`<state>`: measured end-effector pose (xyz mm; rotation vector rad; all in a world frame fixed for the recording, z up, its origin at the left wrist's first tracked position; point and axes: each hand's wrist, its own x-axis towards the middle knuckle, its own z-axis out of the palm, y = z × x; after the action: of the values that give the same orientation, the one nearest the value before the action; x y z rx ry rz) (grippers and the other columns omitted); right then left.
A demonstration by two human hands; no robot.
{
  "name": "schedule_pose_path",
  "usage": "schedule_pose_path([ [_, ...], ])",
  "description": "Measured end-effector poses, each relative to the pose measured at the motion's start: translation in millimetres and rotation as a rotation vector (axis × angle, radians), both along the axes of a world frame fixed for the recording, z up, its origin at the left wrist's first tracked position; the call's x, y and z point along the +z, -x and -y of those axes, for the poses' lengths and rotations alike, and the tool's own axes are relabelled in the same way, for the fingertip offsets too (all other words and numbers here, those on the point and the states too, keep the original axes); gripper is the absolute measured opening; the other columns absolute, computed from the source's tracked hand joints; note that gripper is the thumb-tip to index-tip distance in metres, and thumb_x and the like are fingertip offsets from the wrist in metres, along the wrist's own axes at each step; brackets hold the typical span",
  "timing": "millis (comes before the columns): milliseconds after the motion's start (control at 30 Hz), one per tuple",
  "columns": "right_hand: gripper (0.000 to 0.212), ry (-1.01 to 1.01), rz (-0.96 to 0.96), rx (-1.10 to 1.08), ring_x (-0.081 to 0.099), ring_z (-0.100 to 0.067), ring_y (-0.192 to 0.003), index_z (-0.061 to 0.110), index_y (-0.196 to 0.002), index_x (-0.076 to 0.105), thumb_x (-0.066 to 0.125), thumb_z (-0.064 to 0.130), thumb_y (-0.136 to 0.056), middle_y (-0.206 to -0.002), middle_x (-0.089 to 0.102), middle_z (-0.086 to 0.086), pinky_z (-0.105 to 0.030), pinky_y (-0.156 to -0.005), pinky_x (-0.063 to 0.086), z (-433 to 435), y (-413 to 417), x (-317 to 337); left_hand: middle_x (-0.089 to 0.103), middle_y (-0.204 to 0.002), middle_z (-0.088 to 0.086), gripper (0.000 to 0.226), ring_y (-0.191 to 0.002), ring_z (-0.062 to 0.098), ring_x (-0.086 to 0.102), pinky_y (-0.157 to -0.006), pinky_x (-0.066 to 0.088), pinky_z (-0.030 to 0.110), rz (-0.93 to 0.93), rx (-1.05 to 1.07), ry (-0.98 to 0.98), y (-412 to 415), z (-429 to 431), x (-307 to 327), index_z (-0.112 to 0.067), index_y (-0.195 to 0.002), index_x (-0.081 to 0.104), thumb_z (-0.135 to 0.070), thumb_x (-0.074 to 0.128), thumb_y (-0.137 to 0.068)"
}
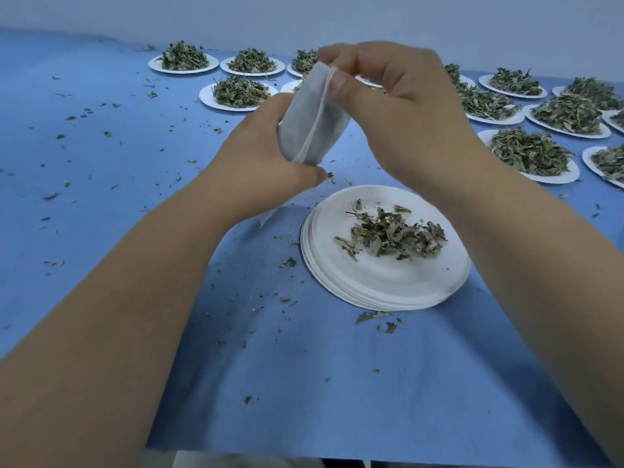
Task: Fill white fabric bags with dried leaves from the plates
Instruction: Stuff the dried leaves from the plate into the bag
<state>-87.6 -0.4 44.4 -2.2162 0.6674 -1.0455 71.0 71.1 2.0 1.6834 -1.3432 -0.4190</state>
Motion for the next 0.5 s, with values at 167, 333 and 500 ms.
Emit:
schedule_pose_path([
  [167,0.034,0.017,-0.15,0.012,0.056,0.01,-0.119,0.003,-0.083,0.068,0.059,0.032,-0.097,-0.137,0.065,-0.001,-0.008,-0.088,0.041,-0.2,-6.6,5.3,0.068,-0.101,-0.003,0.043,-0.092,0.018,0.067,-0.084,0.058,0.048,-0.052,0.063,0.009,-2.7,-0.9,2.6,-0.029,-0.106,0.062,-0.025,0.074,-0.066],
  [333,0.051,-0.057,-0.185,0.079,0.058,-0.026,-0.082,0.004,-0.073,0.057,0.055,0.05,-0.096,-0.128,0.064,-0.016,-0.026,-0.072,0.017,2.7,-2.0,13.6,0.068,-0.091,-0.013,0.036,-0.086,0.005,0.066,-0.076,0.057,0.036,-0.092,0.022,0.015,-2.5,0.8,-0.6,-0.036,-0.096,0.06,-0.024,0.084,-0.072],
  [500,0.059,-0.049,-0.258,0.01,0.063,-0.035,-0.075,0.0,-0.085,0.062,0.052,0.057,-0.094,-0.081,0.071,0.001,-0.04,-0.054,0.037,1.8,3.1,19.1,0.07,-0.094,-0.02,0.046,-0.084,-0.005,0.066,-0.07,0.052,0.02,-0.228,-0.044,0.038,0.8,-0.4,2.9,-0.034,-0.107,0.064,-0.028,0.09,-0.07],
])
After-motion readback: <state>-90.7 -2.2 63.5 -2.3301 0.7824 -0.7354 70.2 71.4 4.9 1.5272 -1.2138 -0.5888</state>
